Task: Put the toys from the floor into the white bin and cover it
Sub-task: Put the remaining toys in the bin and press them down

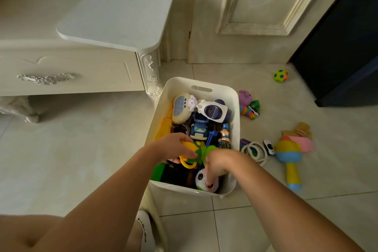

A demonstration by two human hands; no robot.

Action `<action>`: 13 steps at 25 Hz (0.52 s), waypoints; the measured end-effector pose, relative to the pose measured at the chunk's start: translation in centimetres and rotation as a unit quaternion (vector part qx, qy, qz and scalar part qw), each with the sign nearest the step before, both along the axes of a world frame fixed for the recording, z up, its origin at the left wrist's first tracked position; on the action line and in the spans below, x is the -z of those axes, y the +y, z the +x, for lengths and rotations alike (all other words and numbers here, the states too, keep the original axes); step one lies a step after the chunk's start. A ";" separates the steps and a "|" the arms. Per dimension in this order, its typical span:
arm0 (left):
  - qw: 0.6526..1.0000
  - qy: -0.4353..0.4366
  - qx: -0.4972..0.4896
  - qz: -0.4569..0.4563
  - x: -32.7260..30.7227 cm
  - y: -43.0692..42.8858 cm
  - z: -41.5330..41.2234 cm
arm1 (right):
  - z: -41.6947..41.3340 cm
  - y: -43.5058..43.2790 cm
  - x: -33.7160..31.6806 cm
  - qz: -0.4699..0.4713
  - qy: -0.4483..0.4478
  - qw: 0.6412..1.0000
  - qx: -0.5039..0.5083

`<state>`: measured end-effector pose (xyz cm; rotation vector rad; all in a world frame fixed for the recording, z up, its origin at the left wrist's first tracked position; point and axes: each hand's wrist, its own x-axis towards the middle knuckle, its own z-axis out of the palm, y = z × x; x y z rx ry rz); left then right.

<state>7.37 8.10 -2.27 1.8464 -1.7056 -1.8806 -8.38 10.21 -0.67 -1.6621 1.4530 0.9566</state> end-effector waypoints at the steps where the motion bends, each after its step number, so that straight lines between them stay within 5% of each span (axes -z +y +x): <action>1: 1.000 -0.015 0.023 0.000 0.2 0.3 -0.1 | 0.3 0.4 0.5 -0.023 0.042 0.998 -0.027; 7: 0.974 -0.127 0.163 -0.097 1.4 2.3 -0.4 | 1.4 3.0 3.0 -0.173 0.136 0.974 -0.052; 13: 0.982 -0.071 0.169 -0.049 0.3 2.0 0.0 | -0.8 0.8 0.2 -0.126 0.016 0.992 0.004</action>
